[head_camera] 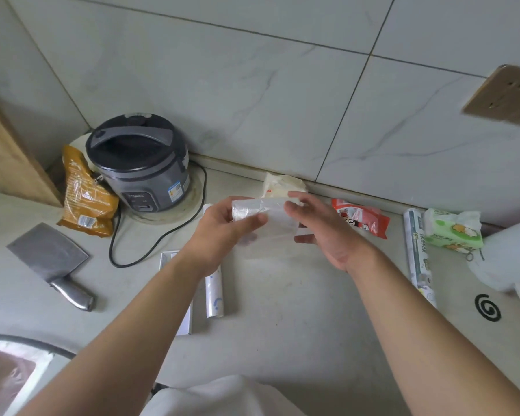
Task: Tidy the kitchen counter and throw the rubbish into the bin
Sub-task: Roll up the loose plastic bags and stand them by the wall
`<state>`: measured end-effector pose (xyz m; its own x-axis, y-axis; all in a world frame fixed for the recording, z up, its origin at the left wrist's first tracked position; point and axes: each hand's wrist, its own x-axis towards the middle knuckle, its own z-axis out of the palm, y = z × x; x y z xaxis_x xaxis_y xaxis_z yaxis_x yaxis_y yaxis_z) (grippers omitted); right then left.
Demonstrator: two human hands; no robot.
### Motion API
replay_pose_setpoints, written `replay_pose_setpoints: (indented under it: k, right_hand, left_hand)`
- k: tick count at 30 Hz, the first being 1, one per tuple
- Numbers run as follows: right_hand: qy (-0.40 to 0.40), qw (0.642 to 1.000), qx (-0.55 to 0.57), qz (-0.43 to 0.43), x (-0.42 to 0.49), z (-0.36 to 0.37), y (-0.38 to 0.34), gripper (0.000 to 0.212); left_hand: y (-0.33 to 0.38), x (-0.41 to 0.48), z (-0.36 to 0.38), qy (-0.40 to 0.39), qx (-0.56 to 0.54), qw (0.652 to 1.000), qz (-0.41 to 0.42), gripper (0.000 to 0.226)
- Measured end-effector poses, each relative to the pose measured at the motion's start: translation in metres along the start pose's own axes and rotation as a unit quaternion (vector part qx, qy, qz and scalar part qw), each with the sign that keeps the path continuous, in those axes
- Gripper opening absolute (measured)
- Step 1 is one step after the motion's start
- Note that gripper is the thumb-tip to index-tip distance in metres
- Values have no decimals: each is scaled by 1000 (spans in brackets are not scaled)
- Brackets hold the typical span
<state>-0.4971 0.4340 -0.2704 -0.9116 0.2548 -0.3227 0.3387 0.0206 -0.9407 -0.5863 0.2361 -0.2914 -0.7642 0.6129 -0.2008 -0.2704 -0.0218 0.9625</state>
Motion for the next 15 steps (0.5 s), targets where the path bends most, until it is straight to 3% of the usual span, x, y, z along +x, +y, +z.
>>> replay_pose_setpoints:
  k: [5, 10, 15]
  right_hand:
    - [8, 999, 16, -40, -15, 9, -4, 54]
    - [30, 999, 35, -16, -29, 14, -2, 51]
    - [28, 999, -19, 7, -40, 18, -2, 60]
  left_hand:
    - [7, -15, 0, 17, 41, 999, -7, 54]
    - [5, -31, -1, -20, 24, 999, 15, 65]
    - [5, -39, 3, -9, 7, 999, 35, 37]
